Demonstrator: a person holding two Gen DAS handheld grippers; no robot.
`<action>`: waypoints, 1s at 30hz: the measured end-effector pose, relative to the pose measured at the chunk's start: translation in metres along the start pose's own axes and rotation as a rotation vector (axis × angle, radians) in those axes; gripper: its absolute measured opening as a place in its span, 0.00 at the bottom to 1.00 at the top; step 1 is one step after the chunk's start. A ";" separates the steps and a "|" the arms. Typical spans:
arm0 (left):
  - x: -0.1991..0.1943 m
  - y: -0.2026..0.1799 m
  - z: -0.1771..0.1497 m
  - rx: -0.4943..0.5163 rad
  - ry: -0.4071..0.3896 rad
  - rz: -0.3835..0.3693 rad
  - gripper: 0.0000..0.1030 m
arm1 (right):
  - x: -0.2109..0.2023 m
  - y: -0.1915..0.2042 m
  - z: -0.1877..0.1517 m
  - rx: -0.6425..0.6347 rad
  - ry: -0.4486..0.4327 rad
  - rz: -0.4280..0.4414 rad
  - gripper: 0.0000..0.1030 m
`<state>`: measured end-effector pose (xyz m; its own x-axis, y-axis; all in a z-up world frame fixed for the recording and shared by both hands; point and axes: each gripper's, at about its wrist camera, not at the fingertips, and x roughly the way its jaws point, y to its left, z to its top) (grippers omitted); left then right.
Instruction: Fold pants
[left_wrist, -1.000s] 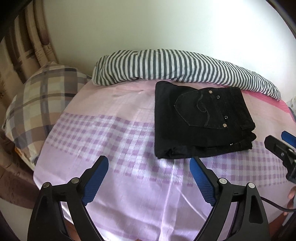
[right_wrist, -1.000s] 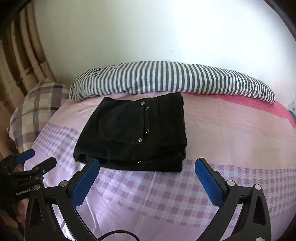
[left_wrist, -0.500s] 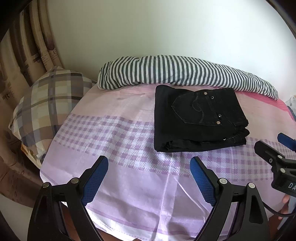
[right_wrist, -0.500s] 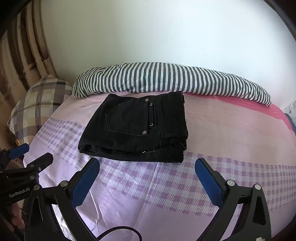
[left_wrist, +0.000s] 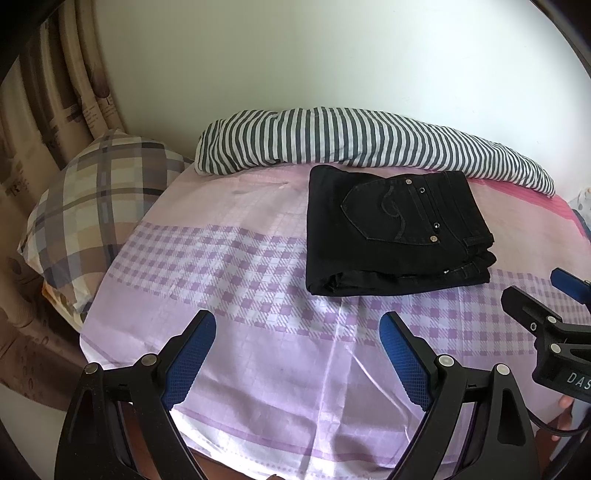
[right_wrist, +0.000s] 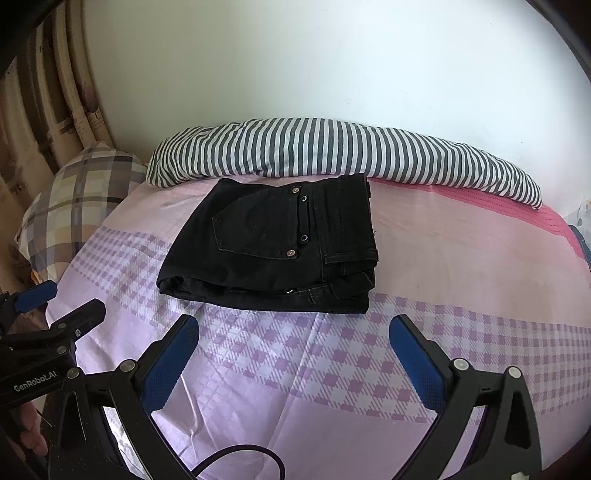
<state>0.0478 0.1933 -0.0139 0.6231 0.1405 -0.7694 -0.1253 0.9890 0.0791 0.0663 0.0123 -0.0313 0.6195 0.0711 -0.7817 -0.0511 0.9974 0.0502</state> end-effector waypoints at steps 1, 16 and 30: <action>0.000 0.000 0.000 -0.001 0.002 0.000 0.88 | 0.000 0.000 0.000 -0.002 -0.001 -0.001 0.99; 0.002 -0.002 -0.002 0.019 0.012 0.002 0.88 | 0.002 -0.004 -0.002 0.001 0.019 -0.013 0.99; 0.002 -0.003 -0.003 0.012 0.010 0.010 0.88 | 0.003 -0.003 -0.002 -0.006 0.023 -0.016 0.99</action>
<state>0.0470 0.1909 -0.0174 0.6140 0.1501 -0.7749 -0.1220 0.9880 0.0948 0.0664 0.0098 -0.0353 0.6023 0.0546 -0.7964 -0.0456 0.9984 0.0340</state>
